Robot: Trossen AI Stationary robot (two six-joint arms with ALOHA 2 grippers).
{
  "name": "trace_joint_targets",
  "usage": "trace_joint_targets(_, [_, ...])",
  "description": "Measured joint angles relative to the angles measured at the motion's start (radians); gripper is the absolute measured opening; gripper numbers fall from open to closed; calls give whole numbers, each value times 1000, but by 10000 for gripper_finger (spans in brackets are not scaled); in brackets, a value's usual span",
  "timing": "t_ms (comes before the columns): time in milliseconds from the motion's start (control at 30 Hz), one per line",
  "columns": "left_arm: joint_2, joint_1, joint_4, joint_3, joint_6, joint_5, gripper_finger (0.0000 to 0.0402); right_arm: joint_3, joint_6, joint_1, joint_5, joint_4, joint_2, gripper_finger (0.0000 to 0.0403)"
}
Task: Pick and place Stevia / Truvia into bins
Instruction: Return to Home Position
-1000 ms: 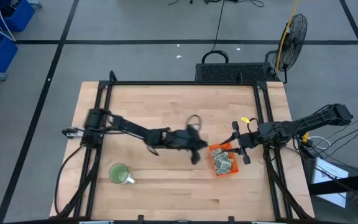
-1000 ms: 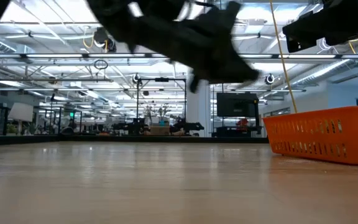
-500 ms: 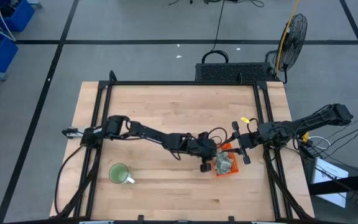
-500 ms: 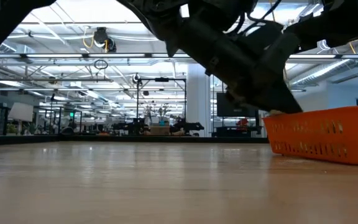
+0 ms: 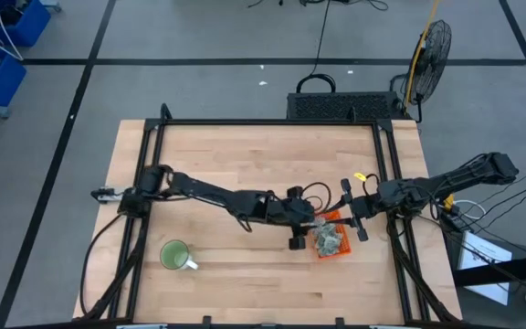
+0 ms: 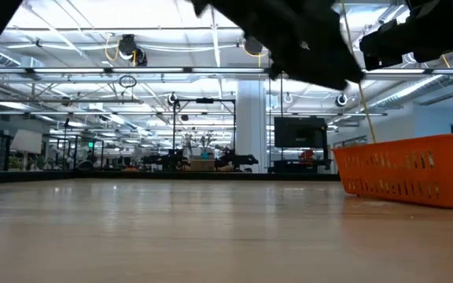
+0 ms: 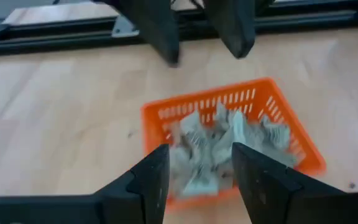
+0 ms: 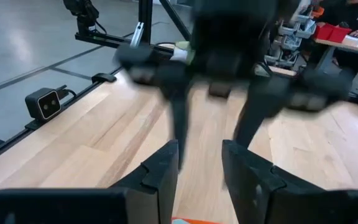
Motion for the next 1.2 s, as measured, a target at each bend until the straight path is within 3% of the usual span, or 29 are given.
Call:
trace_joint_targets(167, [-193, 14, -317, 0, 5, -63, 175, 0, 1, 0, 0, -5, -21, 118])
trace_joint_targets(300, [-363, 29, -556, 1, -95, -91, 177, 0, 41, 0, 0, -41, -84, 118])
trace_joint_targets(433, [-504, 28, -786, 1, -149, -117, 177, 14, 44, -3, 1, -172, -218, 118])
trace_joint_targets(667, [-686, 20, -1029, -42, -307, -296, 177, 47, 0, -3, 3, -413, -458, 118])
trace_joint_targets(767, [-780, 8, -1012, -151, -347, -352, 177, 47, -1, -3, 4, -406, -518, 118])
trace_joint_targets(933, [-979, 1, -801, -454, -386, -392, 177, 47, 0, -3, 3, -406, -560, 118])
trace_joint_targets(1200, [-1344, 31, -252, -982, -283, -201, 177, 18, 127, -3, 0, -388, -551, 118])
